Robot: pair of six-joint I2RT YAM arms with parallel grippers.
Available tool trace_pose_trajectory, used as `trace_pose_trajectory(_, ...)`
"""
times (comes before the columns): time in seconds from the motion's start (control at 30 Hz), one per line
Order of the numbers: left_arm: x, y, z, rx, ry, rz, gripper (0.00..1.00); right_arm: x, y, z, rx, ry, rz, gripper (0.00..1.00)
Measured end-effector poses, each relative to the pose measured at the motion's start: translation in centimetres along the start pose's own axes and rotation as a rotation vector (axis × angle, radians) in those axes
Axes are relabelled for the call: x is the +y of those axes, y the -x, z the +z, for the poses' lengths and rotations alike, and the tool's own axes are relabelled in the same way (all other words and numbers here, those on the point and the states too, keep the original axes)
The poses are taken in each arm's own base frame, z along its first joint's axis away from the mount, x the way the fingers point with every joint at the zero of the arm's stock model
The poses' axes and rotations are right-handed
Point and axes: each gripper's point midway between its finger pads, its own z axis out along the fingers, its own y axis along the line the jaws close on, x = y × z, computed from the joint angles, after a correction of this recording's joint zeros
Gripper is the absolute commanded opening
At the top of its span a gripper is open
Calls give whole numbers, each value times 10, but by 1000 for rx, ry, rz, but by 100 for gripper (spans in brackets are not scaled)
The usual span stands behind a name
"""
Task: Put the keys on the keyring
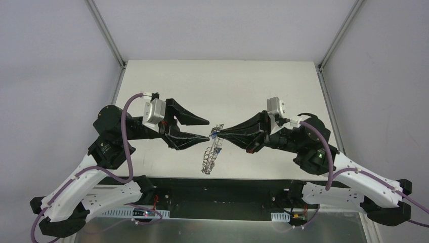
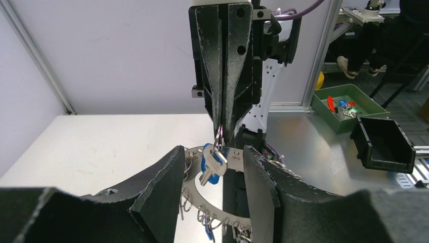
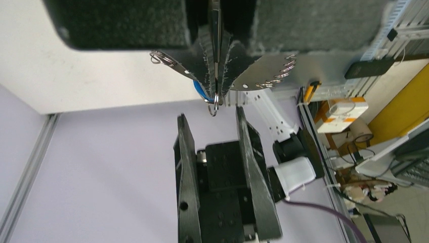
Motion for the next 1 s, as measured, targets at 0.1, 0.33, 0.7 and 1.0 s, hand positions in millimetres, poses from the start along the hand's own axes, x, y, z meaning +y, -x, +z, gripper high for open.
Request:
trace_pose_trajectory(0.1,0,3,6,-19,-27,13,47,1,17,2,-66,2,-8,0)
trace_pose_trajectory(0.33,2,2,13,-36,-57,23,47,3,32,3,-128,6,-2,0)
trace_pose_trajectory(0.7,1,8,14,-60,-62,42,24,4,35,4,-138,8,4,0)
trace_pose_trajectory(1.0,1,9,14,-64,-64,44,0,4,34,4,-136,8,6,0)
